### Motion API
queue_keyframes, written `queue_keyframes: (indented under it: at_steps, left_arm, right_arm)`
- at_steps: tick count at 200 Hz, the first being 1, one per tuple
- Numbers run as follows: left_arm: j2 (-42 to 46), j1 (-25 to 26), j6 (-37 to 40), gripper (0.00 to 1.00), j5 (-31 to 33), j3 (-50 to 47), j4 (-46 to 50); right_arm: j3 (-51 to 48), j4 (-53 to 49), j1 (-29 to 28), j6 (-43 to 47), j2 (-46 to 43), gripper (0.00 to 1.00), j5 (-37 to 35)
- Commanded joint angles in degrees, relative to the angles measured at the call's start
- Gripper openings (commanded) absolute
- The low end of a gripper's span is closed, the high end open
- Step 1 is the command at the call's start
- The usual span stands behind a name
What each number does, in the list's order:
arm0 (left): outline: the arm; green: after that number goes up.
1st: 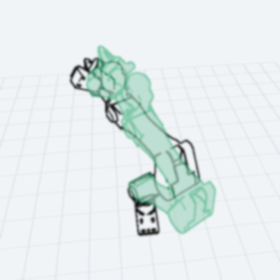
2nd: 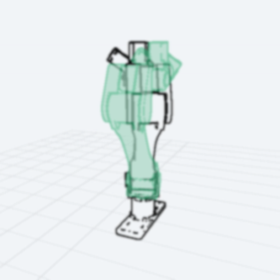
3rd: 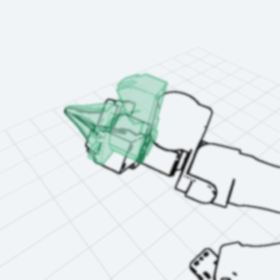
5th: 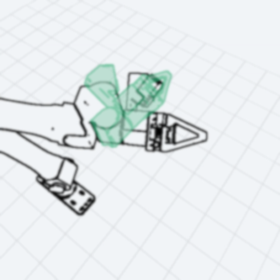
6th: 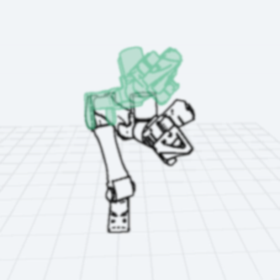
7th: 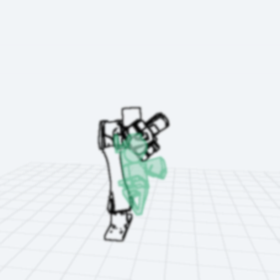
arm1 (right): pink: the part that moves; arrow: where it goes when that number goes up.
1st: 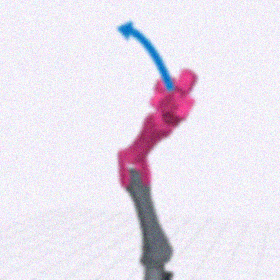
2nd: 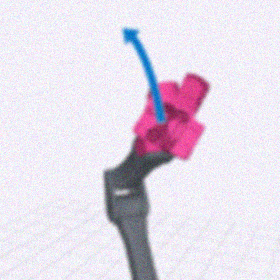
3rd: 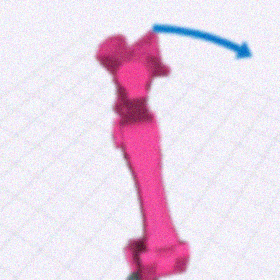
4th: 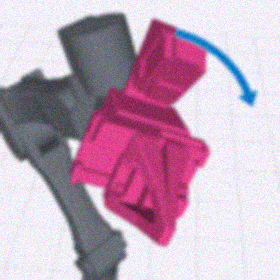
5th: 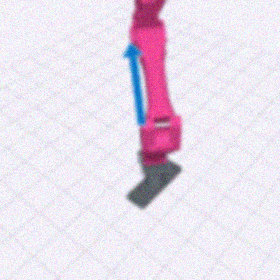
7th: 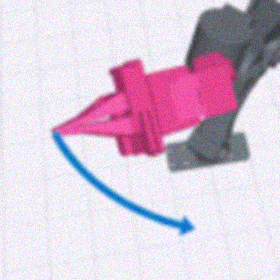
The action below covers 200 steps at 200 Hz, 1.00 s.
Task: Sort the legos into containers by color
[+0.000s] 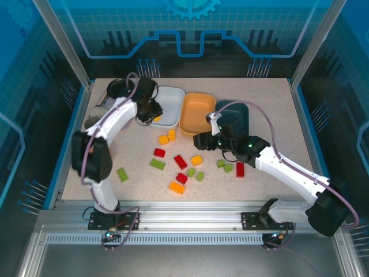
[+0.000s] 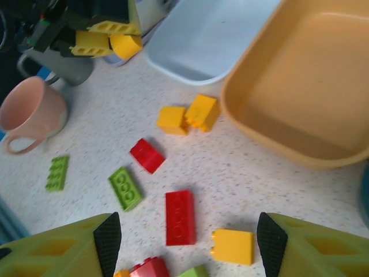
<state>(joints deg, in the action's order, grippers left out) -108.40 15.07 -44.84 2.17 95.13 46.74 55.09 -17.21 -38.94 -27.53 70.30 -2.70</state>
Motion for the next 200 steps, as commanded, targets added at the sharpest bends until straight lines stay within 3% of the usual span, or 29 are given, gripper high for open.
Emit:
queue_keyframes:
  at_steps: [1, 27, 61, 91, 133, 200]
  left_arm:
    - [-10.32, -0.95, 3.97, 0.23, -0.18, 10.49, 5.59]
    - [-21.98, -1.97, 5.51, 0.25, -2.94, 23.05, 9.94]
    - [-28.34, -2.41, 6.62, 0.29, -4.57, 29.99, 12.29]
    - [-27.64, -2.52, 6.69, 0.59, -5.78, 29.95, 12.27]
    - [-16.33, -1.46, 5.36, 0.7, -6.55, 22.71, 8.94]
    - [13.92, 6.04, 2.22, 0.75, -11.88, -10.97, -5.25]
  right_arm:
    - [2.06, -8.95, 1.05, -2.53, -0.01, 0.64, -6.32]
    - [0.23, -18.86, 1.54, -3.87, -0.42, 0.6, -11.62]
    - [-4.31, -21.96, 2.54, -1.22, 0.89, 0.6, -10.69]
    - [-4.38, -21.57, 2.79, 2.32, 4.69, 0.6, -9.62]
    - [-1.86, -22.4, 3.47, 6.78, 14.08, 0.64, -9.52]
    - [-0.19, -19.92, 6.34, 7.06, 22.29, 0.55, -7.3]
